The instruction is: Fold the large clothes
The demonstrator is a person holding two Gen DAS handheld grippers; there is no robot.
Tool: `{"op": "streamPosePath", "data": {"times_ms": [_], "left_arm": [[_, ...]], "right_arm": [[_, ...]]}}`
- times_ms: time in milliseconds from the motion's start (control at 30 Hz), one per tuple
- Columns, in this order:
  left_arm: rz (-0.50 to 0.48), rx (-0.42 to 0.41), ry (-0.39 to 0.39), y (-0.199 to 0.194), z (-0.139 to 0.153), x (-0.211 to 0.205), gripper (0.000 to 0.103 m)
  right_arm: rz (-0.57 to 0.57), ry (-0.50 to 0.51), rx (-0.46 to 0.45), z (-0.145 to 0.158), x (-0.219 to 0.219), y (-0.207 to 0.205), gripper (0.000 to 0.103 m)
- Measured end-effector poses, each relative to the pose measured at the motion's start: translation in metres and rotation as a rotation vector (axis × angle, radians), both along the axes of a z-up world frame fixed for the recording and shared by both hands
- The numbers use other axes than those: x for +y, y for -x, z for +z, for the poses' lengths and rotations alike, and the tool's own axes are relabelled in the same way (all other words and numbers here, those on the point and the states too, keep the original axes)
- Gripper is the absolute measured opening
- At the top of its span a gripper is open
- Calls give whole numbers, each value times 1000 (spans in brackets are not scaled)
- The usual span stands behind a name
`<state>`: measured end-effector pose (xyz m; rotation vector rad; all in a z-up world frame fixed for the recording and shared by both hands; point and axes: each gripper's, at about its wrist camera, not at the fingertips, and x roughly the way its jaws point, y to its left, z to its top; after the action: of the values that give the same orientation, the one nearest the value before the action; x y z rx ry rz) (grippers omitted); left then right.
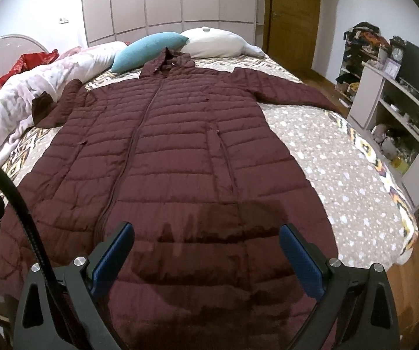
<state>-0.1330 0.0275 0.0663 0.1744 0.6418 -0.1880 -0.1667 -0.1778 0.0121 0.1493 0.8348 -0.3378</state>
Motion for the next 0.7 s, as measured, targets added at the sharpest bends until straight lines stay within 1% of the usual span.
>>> {"op": "streamPosePath", "data": {"times_ms": [133,300,700], "left_arm": [[-36,29,5,4,-4,-2,103],[-63,43,3,5,-7,-6,103],[-78,75,24,2,-12,-10,103]], "right_arm": [[-2,7,-8,2,2,5,101],[-15,2,10,-4,0,3,101],[-28,-1,20,-10,-2,6,101]]}}
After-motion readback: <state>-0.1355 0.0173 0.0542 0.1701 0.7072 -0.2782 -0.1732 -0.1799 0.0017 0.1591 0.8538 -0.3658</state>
